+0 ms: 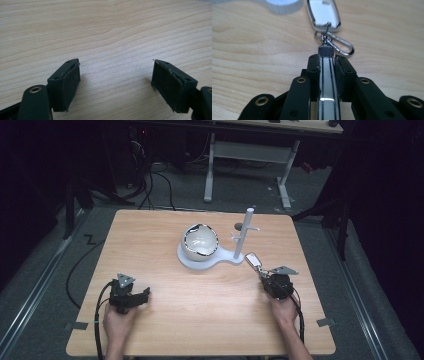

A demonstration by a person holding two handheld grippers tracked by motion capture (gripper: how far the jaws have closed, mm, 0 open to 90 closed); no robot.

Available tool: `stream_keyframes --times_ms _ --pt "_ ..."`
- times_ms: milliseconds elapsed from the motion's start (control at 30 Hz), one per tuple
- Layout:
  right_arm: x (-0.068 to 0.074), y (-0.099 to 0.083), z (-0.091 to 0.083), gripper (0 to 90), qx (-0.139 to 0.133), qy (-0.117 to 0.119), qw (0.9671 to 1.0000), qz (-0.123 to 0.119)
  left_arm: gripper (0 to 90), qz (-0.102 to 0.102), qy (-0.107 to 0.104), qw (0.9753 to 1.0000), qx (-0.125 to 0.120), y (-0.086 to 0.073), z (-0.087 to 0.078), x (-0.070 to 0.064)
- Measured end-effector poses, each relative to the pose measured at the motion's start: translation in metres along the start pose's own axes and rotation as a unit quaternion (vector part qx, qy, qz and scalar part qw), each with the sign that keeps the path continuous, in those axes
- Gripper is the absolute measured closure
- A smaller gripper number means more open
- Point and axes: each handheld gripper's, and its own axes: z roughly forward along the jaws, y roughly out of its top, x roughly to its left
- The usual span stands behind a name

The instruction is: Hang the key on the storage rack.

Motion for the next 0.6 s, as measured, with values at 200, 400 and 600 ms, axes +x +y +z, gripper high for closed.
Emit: stream_keyframes --times_ms 200,400,600 --pt "-0.006 0.008 -0.021 75.4 -0.052 0.009 0.9986 0.003 23.2 0.000 0.000 1.0000 0.000 0.000 0.000 0.000" --pt "-0.013 0.017 -0.035 75.5 -0.084 0.026 0.9960 0.011 23.3 0.000 0.000 1.0000 0.000 0.000 0.000 0.000" --pt "-0.019 0.027 -0.048 75.6 -0.114 0.040 0.9924 0.021 23.2 0.000 0.000 1.0000 0.000 0.000 0.000 0.000"
